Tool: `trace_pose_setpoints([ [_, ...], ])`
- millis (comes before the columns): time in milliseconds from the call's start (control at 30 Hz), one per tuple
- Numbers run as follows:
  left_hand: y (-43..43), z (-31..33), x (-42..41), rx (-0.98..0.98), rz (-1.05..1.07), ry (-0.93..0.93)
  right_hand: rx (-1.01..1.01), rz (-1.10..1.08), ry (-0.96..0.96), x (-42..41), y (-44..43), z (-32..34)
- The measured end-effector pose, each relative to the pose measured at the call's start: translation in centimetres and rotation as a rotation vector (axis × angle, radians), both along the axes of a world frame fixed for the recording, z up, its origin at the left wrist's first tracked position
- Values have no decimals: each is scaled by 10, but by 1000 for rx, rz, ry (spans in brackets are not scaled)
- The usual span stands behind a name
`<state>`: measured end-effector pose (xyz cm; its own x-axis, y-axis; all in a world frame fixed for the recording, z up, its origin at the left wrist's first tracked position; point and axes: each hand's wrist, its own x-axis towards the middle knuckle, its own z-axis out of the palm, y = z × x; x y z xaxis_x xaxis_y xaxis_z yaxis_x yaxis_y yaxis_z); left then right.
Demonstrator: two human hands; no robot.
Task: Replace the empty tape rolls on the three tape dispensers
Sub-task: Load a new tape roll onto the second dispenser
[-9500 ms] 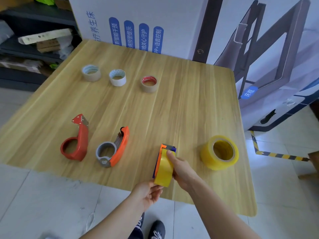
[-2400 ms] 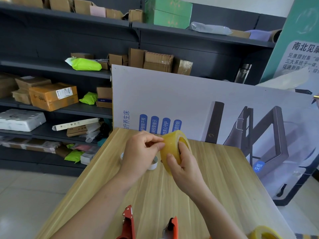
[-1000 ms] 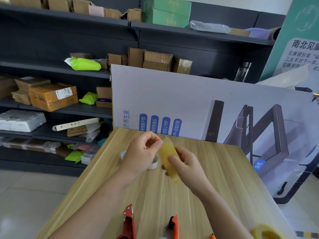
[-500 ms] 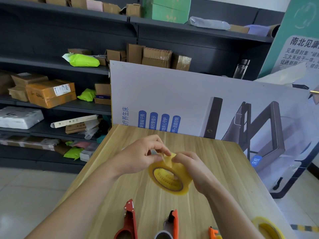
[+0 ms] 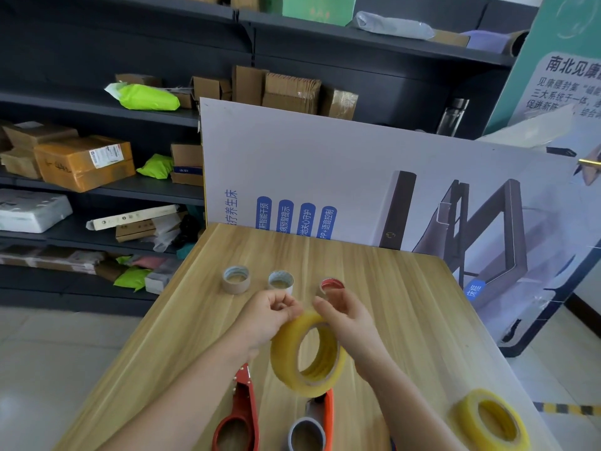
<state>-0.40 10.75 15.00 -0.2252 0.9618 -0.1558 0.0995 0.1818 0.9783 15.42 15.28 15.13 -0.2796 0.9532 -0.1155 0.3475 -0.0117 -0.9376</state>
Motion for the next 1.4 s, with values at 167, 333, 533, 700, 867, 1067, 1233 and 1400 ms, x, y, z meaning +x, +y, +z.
trace_pose_setpoints([
  [167,-4,-28,8,-135,174,-172,495,-21,-442,-1,-17,-19],
  [333,-5,-44,14,-168,204,-337,528,145,-608,2,-22,-33],
  [533,-3,-60,6,-195,99,-555,546,183,-540,6,-25,-53],
  [700,-2,-75,8,-199,0,-572,632,312,-637,9,-18,-73],
  [867,0,-95,17,-289,149,-396,448,376,-534,16,-12,-88],
  [1067,-4,-122,1,-595,-240,-210,-31,-144,-514,38,7,-130],
  [1233,-2,-139,5,-728,-369,-108,-331,17,-725,43,0,-170],
  [1400,6,-146,4,-734,-413,-26,-367,137,-822,47,-2,-178],
])
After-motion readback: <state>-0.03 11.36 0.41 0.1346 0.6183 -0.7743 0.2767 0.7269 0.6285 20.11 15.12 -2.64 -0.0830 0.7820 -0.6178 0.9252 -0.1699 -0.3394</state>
